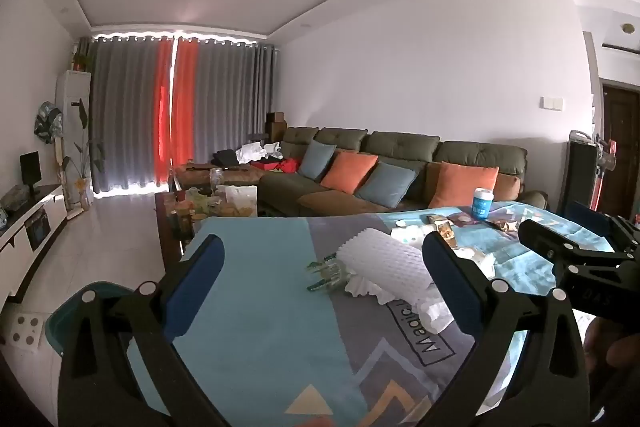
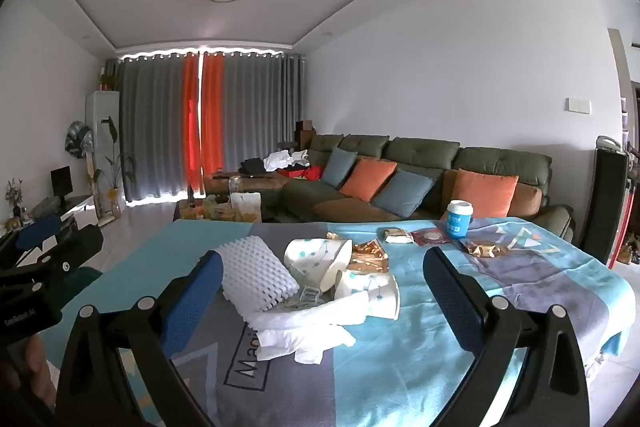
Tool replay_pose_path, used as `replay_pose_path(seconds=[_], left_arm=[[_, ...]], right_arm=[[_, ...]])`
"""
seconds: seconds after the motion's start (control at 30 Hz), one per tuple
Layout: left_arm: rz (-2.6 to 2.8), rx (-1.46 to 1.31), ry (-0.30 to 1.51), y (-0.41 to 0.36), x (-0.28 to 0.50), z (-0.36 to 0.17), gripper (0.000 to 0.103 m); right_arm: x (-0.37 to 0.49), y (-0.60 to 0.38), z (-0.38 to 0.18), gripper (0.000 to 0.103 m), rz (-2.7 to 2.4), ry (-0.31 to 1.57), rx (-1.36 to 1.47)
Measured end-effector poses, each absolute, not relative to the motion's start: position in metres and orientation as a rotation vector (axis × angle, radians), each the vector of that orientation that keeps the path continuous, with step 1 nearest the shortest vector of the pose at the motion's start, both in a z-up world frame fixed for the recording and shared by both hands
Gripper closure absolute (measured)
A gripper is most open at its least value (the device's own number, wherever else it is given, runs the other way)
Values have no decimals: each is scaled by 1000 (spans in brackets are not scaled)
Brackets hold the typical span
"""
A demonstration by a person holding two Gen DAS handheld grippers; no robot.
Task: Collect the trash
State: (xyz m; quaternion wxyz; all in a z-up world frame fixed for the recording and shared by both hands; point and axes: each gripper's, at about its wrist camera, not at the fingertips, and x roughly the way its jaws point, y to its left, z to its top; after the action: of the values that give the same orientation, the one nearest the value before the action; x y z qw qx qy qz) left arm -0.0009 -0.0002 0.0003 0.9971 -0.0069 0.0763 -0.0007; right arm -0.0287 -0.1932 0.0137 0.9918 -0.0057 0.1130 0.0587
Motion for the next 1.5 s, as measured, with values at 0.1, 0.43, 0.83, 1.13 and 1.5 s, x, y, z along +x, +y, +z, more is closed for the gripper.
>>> replay_pose_path(seconds=[0.1, 0.43, 0.83, 1.13, 1.5], left_arm=[[-7, -28, 157, 2, -1, 1, 5], [12, -17, 155, -5, -2, -1, 5], [4, -24, 156, 1, -3, 2, 5], [6, -24, 158, 1, 0, 0, 5], [9, -27, 159, 2, 1, 0, 5]], right_arm=[[-28, -193, 14, 6, 117, 220, -10], [-32, -192, 17, 6, 119, 199, -8], [-32, -195, 19, 6, 120, 198, -5], [-33, -195, 17, 6, 118, 197, -2], [-35, -195, 19, 6, 116, 191, 0]])
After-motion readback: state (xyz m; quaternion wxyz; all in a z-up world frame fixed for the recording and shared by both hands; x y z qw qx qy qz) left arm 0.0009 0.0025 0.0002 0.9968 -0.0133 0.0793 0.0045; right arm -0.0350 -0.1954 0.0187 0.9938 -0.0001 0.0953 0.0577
